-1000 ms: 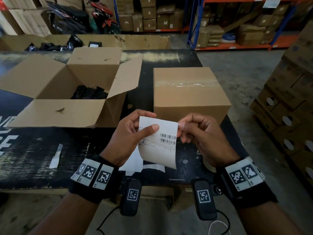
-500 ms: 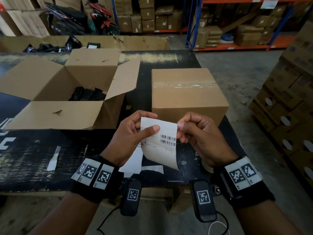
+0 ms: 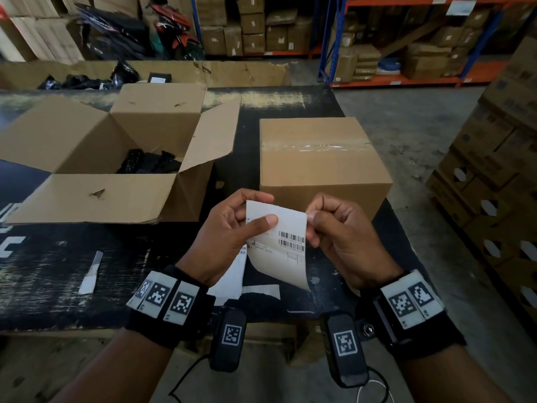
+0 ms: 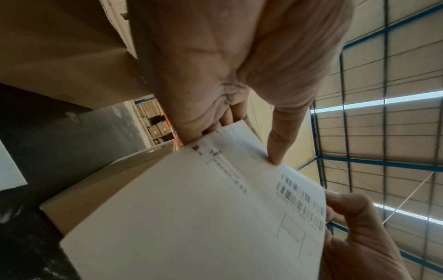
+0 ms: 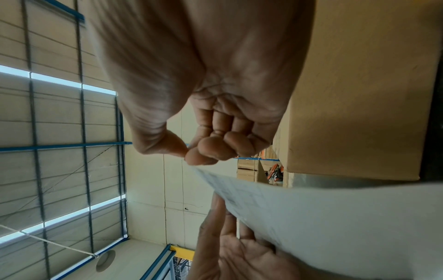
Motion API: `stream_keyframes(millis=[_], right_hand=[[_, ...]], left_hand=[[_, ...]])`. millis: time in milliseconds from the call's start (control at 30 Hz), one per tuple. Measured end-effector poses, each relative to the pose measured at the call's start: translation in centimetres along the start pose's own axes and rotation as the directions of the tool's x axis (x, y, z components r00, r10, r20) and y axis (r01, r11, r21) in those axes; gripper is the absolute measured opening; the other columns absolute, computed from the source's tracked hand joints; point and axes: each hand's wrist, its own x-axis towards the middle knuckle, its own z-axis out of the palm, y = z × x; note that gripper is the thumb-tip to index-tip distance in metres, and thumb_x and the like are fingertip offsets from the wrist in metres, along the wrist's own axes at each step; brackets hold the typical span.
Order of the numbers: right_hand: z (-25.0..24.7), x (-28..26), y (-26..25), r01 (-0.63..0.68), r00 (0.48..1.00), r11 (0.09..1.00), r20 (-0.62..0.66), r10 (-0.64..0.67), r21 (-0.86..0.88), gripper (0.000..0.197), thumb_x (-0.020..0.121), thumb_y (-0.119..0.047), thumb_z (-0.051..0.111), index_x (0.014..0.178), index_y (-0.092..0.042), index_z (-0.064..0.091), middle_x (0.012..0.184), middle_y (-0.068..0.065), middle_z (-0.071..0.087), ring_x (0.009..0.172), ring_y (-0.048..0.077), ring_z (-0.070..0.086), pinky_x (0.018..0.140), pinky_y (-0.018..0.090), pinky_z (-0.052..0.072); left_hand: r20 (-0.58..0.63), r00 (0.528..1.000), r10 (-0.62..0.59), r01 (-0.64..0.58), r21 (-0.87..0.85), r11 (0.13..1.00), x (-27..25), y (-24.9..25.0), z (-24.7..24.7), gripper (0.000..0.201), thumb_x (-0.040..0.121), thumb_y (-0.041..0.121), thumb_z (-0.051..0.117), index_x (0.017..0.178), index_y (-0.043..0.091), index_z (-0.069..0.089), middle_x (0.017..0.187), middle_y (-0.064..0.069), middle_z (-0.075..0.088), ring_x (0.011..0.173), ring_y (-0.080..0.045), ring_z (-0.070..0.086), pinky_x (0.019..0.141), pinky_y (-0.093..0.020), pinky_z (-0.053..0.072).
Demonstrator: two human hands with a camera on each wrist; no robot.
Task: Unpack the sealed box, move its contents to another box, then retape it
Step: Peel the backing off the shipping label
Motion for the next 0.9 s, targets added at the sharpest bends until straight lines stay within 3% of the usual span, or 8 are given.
stream_keyframes(millis=[167, 700, 900], right_hand=[[0.23, -0.1, -0.15, -0.026, 1.0, 0.994, 0.015, 0.025, 0.106, 0.013, 0.089, -0.008, 0.053, 0.081, -0.005, 0.062, 0.064, 0.009, 0.062, 0.054, 0.015, 0.052, 0.052, 0.022, 0.045], [-0.07, 0.15, -0.13, -0.006, 1.0, 1.0, 0.0, 0.006, 0.0, 0.018, 0.094, -0.001, 0.055, 0.08, -0.007, 0.065, 0.067, 0.009, 0.064, 0.056, 0.015, 0.052, 0.055, 0.024, 0.045], [-0.04, 0.16, -0.15, -0.002, 1.0, 1.0, 0.006, 0.002, 0.013, 0.01, 0.087, -0.008, 0.059, 0.078, -0.008, 0.065, 0.066, 0.009, 0.063, 0.055, 0.015, 0.052, 0.054, 0.023, 0.045]], left_hand=[[0.008, 1.0, -0.015, 0.016, -0.111, 0.994, 0.08, 0.04, -0.05, 0.042, 0.082, 0.013, 0.068, 0.123, 0.009, 0.058, 0.105, -0.007, 0.076, 0.1, -0.02, 0.073, 0.079, -0.031, 0.061], [-0.003, 1.0, 0.004, -0.004, -0.019, 1.0, 0.22, 0.05, -0.56, 0.041, 0.081, 0.018, 0.069, 0.12, 0.013, 0.058, 0.106, -0.003, 0.076, 0.101, -0.019, 0.074, 0.076, -0.03, 0.06], [0.005, 1.0, -0.003, 0.004, -0.017, 1.0, 0.28, 0.03, -0.49, 0.04, 0.082, 0.017, 0.068, 0.12, 0.013, 0.058, 0.104, -0.003, 0.077, 0.097, -0.017, 0.074, 0.074, -0.028, 0.059]])
